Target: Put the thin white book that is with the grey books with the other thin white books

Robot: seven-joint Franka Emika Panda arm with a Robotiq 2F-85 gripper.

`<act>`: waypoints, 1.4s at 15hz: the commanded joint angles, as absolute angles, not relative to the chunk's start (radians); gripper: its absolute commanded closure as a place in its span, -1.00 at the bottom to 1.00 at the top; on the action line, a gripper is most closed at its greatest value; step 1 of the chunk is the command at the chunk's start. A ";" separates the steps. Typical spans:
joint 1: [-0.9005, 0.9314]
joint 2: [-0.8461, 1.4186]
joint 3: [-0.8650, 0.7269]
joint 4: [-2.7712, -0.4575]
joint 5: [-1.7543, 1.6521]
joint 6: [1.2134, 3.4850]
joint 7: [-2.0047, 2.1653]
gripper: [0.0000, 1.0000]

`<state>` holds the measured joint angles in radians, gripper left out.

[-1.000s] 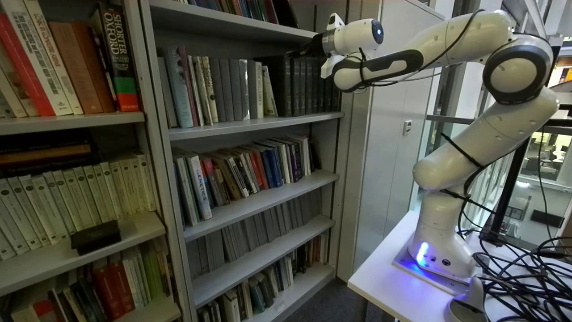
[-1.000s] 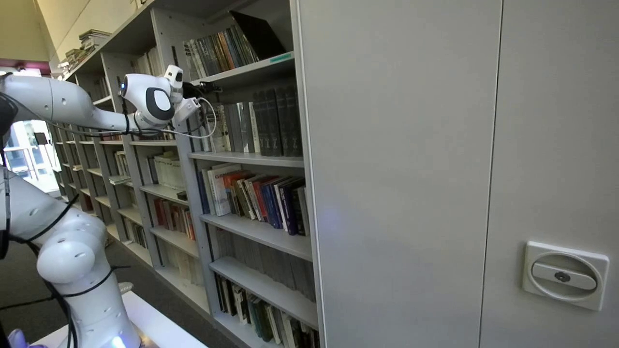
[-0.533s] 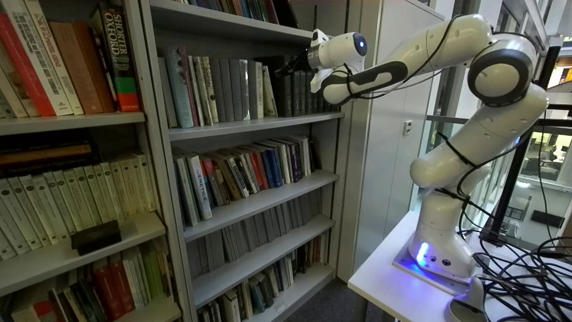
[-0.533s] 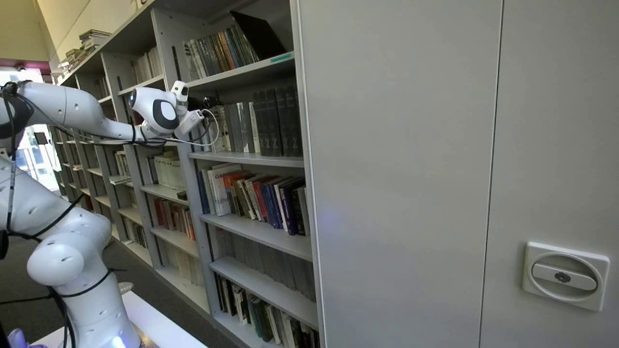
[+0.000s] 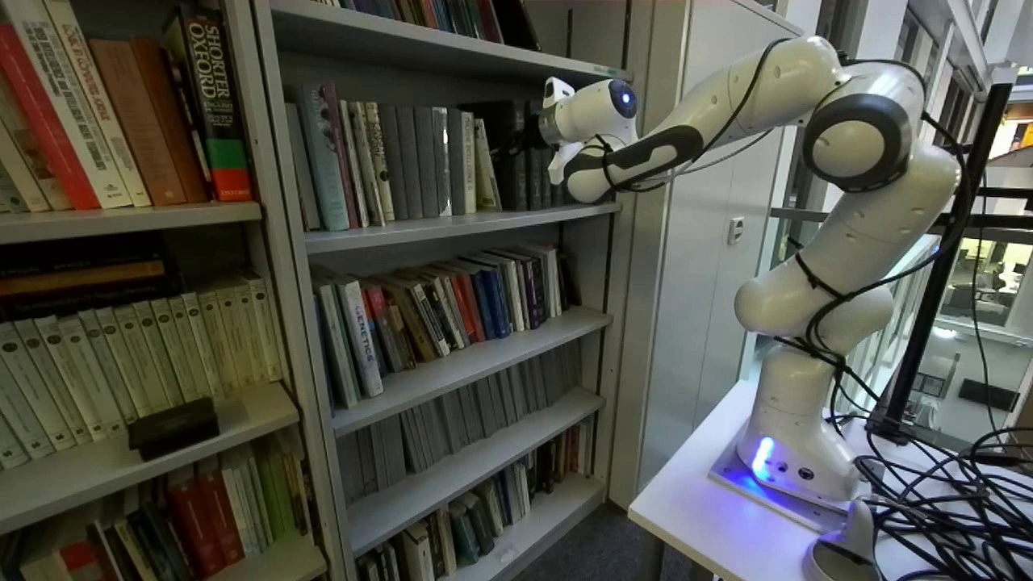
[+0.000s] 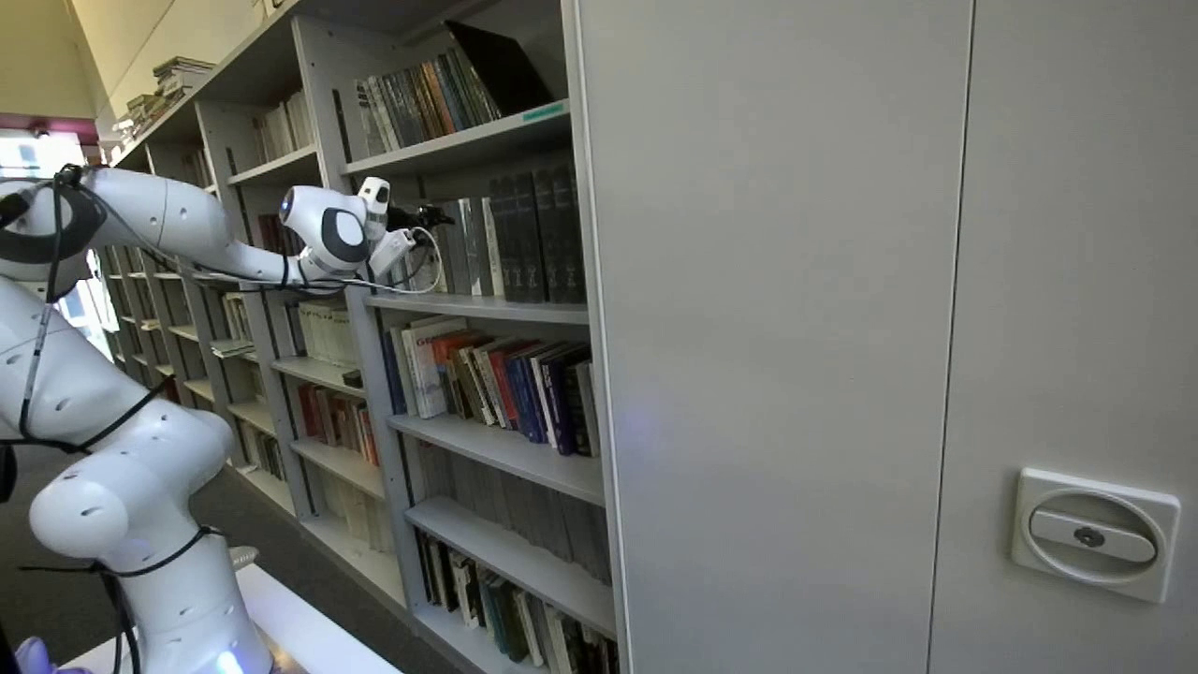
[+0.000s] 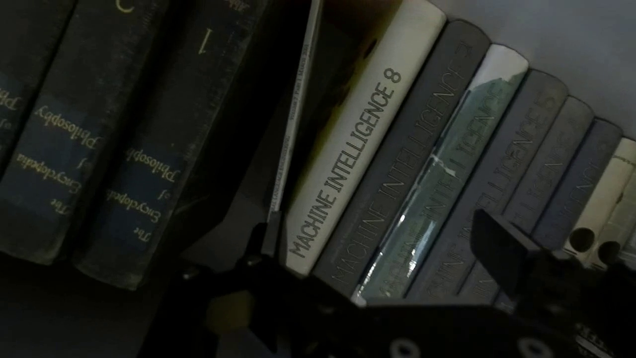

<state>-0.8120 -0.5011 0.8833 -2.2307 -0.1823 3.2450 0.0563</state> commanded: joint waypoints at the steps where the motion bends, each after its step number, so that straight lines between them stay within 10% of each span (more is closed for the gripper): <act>1: -0.851 -0.491 0.908 -2.211 -0.183 3.245 0.055 -1.00; 21: -1.325 -0.445 1.283 -1.913 -0.165 3.185 0.076 -1.00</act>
